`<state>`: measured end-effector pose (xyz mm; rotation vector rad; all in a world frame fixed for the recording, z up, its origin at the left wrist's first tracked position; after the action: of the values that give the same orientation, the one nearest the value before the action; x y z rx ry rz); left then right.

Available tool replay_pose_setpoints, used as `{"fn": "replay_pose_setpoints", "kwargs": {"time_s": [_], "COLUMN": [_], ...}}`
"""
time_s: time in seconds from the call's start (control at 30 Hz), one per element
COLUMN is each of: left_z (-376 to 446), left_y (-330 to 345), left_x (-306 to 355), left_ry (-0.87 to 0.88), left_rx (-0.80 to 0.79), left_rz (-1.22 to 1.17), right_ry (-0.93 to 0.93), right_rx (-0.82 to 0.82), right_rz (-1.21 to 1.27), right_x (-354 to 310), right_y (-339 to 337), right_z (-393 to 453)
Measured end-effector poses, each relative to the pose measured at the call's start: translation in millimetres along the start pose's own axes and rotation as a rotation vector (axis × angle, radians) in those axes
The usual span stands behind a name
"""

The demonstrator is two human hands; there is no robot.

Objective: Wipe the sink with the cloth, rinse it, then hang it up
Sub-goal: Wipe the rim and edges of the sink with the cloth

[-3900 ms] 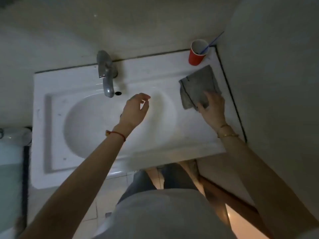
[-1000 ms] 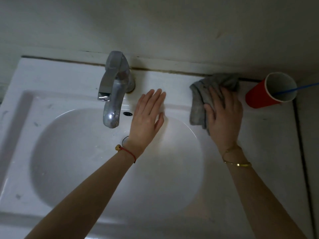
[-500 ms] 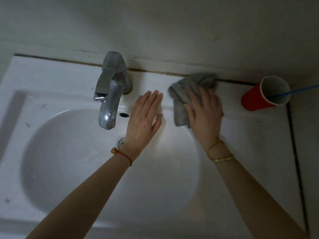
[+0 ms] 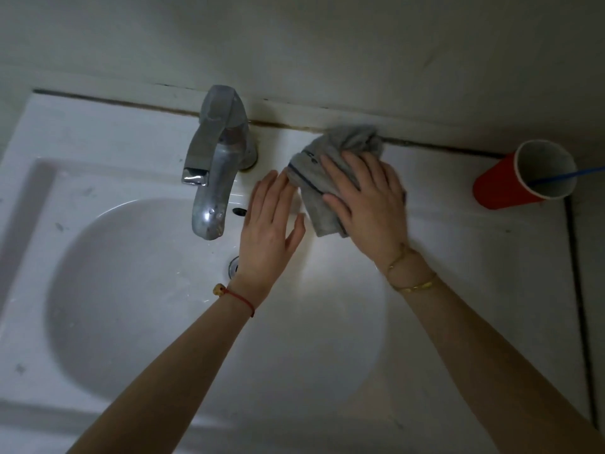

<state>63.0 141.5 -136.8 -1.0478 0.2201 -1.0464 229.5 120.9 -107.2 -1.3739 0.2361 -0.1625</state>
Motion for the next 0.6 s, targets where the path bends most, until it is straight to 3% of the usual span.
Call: {"fn": "replay_pose_setpoints", "kwargs": {"time_s": [0.07, 0.17, 0.27, 0.37, 0.43, 0.53, 0.6], "left_z": [0.6, 0.7, 0.2, -1.7, -0.8, 0.4, 0.5], "left_y": [-0.4, -1.3, 1.4, 1.7, -0.9, -2.6, -0.8], "left_x": [-0.7, -0.8, -1.9, -4.7, -4.5, -2.3, -0.4], "left_ry": [-0.001, -0.009, 0.004, 0.036, 0.042, 0.021, 0.011], "left_rx": [-0.005, -0.008, -0.009, -0.013, -0.014, -0.017, -0.012], "left_rz": [-0.012, -0.011, -0.012, 0.001, -0.007, -0.018, -0.022], "right_ry": [-0.033, 0.173, 0.318, 0.039, -0.01, 0.275, 0.435], "right_rx": [0.011, 0.056, 0.106, 0.025, 0.016, 0.081, 0.134], "right_rz": [-0.022, 0.012, -0.003, -0.028, -0.034, 0.028, 0.038], "right_x": [25.4, 69.7, 39.7, -3.4, 18.0, 78.2, 79.0], "right_y": [-2.3, -9.6, -4.8, 4.3, 1.5, -10.0, -12.8], "right_z": [-4.3, -20.5, -19.0, -9.3, -13.4, -32.5, -36.1]}}
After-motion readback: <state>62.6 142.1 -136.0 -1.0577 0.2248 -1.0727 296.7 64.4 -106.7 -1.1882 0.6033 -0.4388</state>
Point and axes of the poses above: each hand's wrist, its own z-axis towards the middle knuckle, its own y-axis out of the palm, x = y × z, the point moved 5 cm from there along z, towards the middle knuckle, and after that the axes turned 14 degrees about y, right-handed, at the moved point
